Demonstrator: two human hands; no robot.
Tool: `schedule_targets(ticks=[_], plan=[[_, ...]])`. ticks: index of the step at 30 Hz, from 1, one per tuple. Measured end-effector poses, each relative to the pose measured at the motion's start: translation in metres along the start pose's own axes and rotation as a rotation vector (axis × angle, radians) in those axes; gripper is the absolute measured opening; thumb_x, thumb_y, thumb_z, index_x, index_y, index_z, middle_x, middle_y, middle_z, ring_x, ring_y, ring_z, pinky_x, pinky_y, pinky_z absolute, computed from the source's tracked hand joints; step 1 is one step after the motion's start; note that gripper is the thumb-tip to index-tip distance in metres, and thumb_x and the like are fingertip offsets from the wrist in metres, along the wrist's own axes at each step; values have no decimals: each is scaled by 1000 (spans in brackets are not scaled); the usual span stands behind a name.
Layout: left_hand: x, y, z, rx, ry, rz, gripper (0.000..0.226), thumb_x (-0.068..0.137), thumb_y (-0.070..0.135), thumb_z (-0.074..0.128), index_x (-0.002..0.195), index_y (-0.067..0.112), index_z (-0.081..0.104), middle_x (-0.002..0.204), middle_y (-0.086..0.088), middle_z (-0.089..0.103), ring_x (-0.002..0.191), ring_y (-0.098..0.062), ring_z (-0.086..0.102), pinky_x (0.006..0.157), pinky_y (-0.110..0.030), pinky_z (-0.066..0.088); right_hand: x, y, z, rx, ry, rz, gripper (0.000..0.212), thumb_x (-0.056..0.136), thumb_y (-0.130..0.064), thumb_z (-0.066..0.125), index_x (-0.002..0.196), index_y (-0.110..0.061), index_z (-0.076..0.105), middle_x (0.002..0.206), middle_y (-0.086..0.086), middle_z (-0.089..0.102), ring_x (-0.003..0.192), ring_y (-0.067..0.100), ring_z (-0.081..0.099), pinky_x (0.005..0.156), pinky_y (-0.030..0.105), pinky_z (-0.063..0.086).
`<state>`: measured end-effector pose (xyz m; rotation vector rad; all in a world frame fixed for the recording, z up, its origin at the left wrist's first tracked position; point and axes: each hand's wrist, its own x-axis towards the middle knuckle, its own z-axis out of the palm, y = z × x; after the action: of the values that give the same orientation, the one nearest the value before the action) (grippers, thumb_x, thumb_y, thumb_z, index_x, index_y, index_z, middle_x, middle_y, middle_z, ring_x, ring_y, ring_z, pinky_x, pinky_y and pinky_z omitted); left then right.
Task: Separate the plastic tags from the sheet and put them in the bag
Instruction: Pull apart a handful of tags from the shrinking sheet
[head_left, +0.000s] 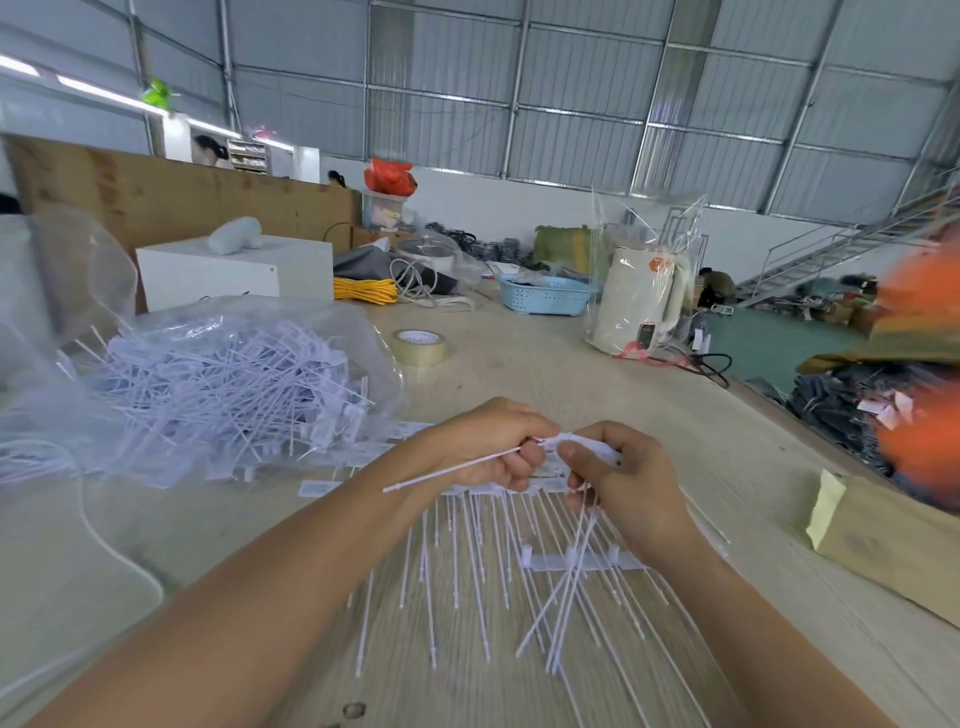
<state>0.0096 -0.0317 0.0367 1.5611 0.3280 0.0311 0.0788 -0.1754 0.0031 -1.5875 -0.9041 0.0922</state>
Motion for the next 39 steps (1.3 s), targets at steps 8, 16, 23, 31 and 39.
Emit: schedule_targets(ticks=[8,16,23,31,39], plan=[[-1,5,-7,-16,-210,-157,28,96,13,36,69,17,40,34,12,32,27,-1,24,52,-18,46,-2,-9,2,-246,38,-226,16,86,-5,64,74,-14,59,71,7,57,43,12,55,41,28,51],[-16,17,-16,-85,-288,19,45,97,16,41,53,20,51,37,10,33,33,-4,26,57,-24,44,16,3,-42,381,293,262,24,92,-3,54,69,0,53,44,4,47,34,10,43,39,19,40],[-3,1,0,197,113,165,24,93,26,57,74,12,54,54,-1,58,43,-8,42,45,-17,37,18,0,-20,828,48,537,18,90,-8,57,72,-4,53,59,6,53,40,9,52,39,15,47],[3,-7,12,314,165,176,15,94,12,52,83,3,56,66,-8,63,41,-7,51,43,-16,37,7,4,-2,408,-60,401,11,91,-20,60,89,-9,61,75,4,70,62,12,66,50,22,51],[-1,-3,22,275,98,141,23,95,8,43,79,3,59,68,-15,61,50,-17,53,60,-27,40,4,6,-1,264,-55,287,14,92,-21,58,96,-9,64,69,3,66,58,14,60,53,26,49]])
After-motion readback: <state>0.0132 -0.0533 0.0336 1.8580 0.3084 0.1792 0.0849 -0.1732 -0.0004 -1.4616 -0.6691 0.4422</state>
